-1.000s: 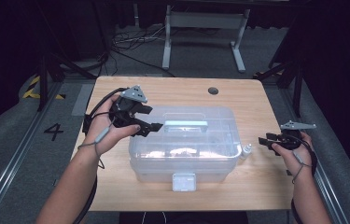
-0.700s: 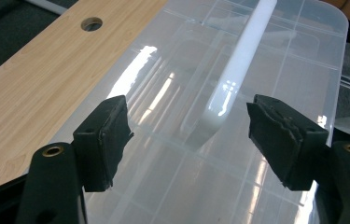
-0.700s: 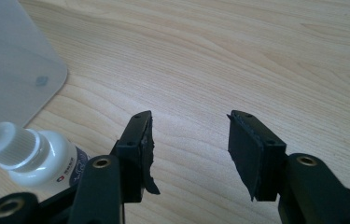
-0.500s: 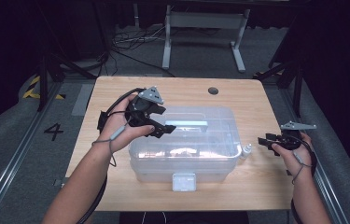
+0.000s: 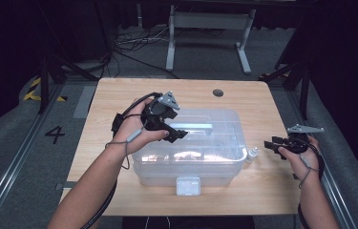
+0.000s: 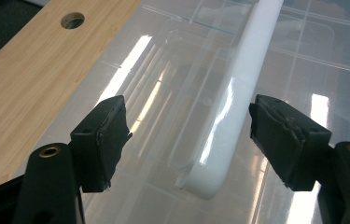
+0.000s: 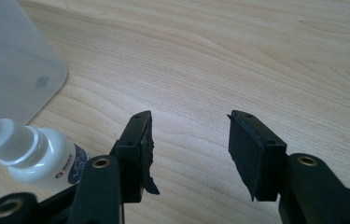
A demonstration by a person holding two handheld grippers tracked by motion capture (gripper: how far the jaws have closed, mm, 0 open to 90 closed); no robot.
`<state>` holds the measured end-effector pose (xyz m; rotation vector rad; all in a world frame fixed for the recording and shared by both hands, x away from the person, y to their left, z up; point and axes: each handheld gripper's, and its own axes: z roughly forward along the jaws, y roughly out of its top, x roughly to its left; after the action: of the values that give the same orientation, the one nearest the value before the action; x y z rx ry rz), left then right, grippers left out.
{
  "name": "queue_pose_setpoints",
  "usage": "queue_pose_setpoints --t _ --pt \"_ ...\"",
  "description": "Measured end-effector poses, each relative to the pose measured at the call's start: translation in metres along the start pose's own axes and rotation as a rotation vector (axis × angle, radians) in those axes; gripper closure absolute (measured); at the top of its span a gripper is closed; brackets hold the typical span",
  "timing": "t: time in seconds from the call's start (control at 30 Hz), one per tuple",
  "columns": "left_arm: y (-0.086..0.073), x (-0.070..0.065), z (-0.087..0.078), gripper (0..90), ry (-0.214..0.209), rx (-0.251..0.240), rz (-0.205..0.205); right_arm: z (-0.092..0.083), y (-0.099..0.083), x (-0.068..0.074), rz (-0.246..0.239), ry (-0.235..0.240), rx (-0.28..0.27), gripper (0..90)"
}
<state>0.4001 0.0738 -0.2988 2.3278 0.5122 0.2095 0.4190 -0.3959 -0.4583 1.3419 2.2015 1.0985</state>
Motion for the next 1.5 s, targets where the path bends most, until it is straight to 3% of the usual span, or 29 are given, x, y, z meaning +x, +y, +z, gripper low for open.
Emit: queue_pose_setpoints --t 0.07,0.13,0.17,0.2,0.27,0.3,0.43,0.5,0.53,0.87,1.13,1.5 --pt "0.000 0.000 0.002 28.8 -0.020 -0.014 -0.027 0.000 0.000 0.000 -0.001 -0.001 0.001 50.6" --pt "0.000 0.000 0.003 33.5 0.004 -0.014 -0.018 0.000 0.000 0.000 -0.001 0.000 0.002 50.8" --pt "0.000 0.000 0.003 41.1 0.004 -0.014 -0.018 0.000 0.000 0.000 -0.001 0.000 0.002 50.8" --pt "0.000 0.000 0.003 41.1 0.002 -0.010 -0.010 0.000 0.000 0.000 -0.002 -0.001 0.002 50.8" --pt "0.000 -0.001 0.004 50.4 -0.010 -0.008 -0.010 0.000 0.000 0.000 -0.003 -0.001 0.003 50.9" --pt "0.000 -0.002 0.006 50.4 -0.014 0.010 0.005 0.000 0.000 0.000 -0.003 -0.001 0.004 50.9" --pt "-0.001 -0.006 0.010 65.0 -0.011 0.033 0.038 0.000 0.000 0.001 0.001 0.000 0.009 51.0" --pt "-0.001 -0.009 0.011 68.7 0.033 0.054 0.069 0.000 0.000 0.001 0.000 0.000 0.010 51.0" --pt "-0.001 -0.009 0.011 70.4 0.035 0.052 0.072 0.000 0.000 0.001 -0.001 0.000 0.010 51.0" --pt "0.001 -0.008 0.008 70.9 0.046 0.033 0.101 -0.003 -0.001 0.000 0.000 -0.004 0.000 51.5" --pt "0.007 -0.006 0.007 70.8 0.054 0.066 0.110 -0.008 0.000 0.000 -0.017 -0.013 -0.010 54.8" --pt "0.018 0.001 0.003 70.4 0.053 0.083 0.078 -0.017 -0.001 0.001 -0.015 -0.017 -0.024 55.4"
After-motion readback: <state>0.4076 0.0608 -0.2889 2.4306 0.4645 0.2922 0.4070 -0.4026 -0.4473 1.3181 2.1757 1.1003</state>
